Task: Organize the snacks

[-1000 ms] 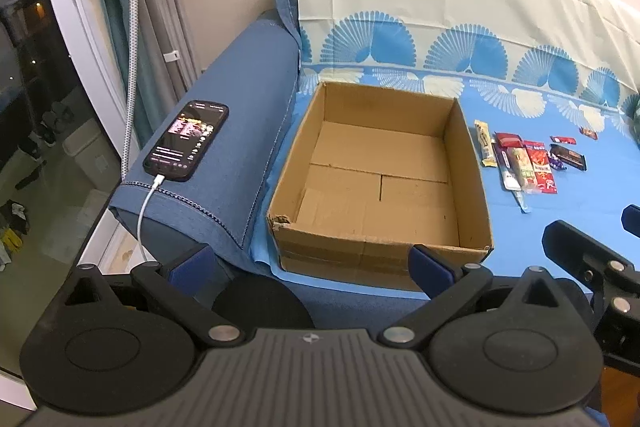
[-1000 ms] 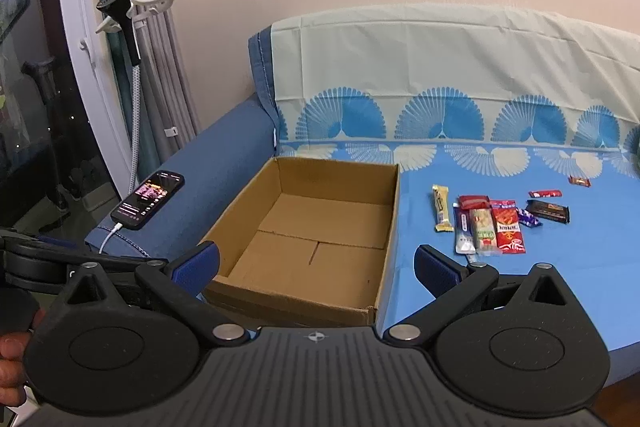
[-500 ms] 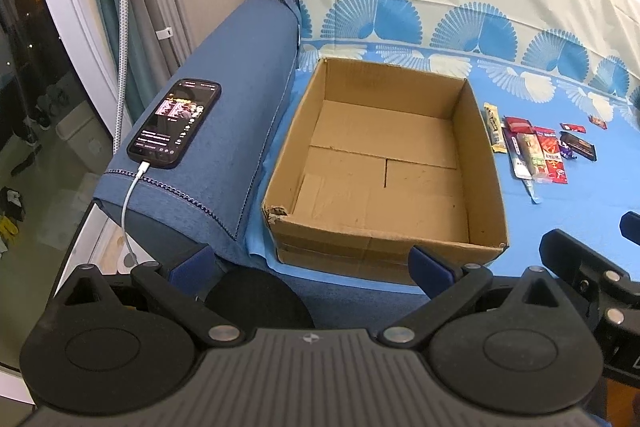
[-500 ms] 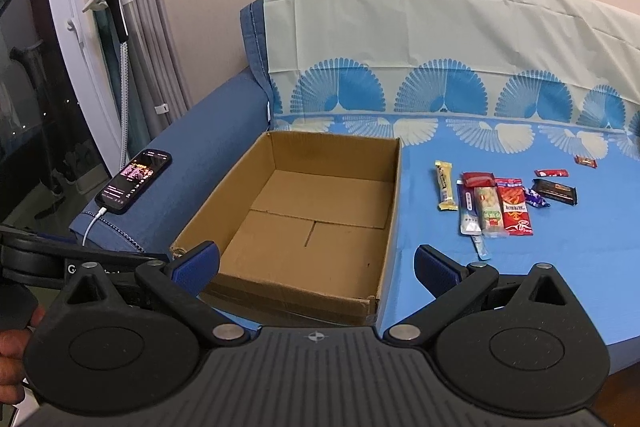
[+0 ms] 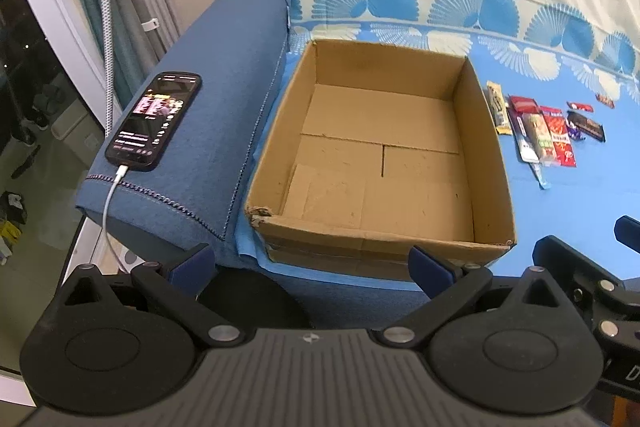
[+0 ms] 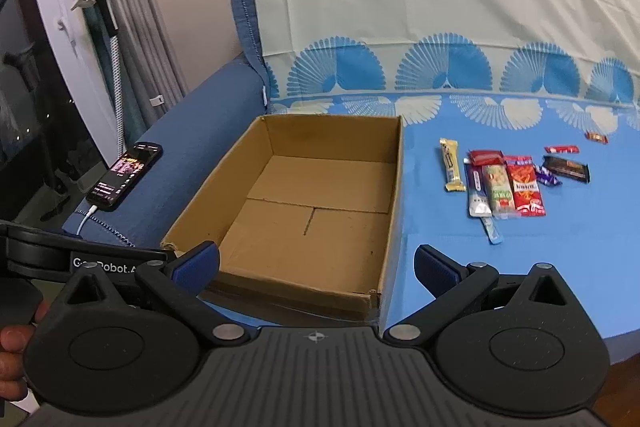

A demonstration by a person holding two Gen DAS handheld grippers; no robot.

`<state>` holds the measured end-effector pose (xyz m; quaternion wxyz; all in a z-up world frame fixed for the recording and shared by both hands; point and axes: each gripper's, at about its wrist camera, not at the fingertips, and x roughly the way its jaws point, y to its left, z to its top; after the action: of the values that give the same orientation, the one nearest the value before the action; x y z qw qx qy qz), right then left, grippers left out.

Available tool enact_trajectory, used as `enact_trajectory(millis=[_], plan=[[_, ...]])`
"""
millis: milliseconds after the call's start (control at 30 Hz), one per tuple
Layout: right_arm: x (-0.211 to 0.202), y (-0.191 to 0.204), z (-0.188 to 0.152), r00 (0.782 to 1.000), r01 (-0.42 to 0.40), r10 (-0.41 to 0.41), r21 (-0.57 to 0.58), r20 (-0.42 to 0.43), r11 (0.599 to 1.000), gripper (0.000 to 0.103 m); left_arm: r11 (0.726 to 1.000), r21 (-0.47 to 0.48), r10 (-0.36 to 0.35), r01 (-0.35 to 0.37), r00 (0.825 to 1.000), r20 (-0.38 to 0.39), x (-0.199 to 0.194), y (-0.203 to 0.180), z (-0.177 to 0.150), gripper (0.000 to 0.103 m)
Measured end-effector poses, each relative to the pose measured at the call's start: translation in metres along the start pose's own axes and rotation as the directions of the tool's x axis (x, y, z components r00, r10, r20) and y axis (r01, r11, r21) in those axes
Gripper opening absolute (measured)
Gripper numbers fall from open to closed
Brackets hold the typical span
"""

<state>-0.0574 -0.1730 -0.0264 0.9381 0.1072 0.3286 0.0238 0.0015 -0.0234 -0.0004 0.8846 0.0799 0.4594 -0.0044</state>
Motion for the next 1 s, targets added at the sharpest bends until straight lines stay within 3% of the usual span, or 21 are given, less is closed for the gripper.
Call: enact_trajectory(millis=[200, 333, 533, 700, 1000], plan=[[0.007, -0.030, 0.000, 1.000, -0.030, 0.029, 0.064, 0.011, 0.997, 0.103, 0.999, 0.039, 0.012, -0.011, 0.999, -0.031, 0.011, -0.027, 0.012, 0.103], [0.008, -0.060, 0.003, 0.999, -0.013, 0.008, 0.112, 0.048, 0.994, 0.103, 0.997, 0.076, -0.001, 0.005, 0.999, -0.048, 0.019, -0.052, 0.024, 0.103], [0.012, -0.127, 0.006, 0.990, 0.107, -0.123, 0.183, 0.075, 0.977, 0.103, 0.984, 0.165, -0.067, 0.073, 0.997, -0.040, 0.033, -0.112, 0.055, 0.103], [0.024, -0.194, 0.004, 0.970, 0.218, -0.239, 0.269, 0.047, 0.938, 0.103, 0.966, 0.212, -0.134, 0.148, 0.988, -0.081, 0.057, -0.174, 0.083, 0.103], [0.071, -0.292, 0.010, 0.932, 0.348, -0.361, 0.341, -0.027, 0.873, 0.103, 0.946, 0.253, -0.167, 0.202, 0.974, -0.154, 0.142, -0.284, 0.129, 0.103]])
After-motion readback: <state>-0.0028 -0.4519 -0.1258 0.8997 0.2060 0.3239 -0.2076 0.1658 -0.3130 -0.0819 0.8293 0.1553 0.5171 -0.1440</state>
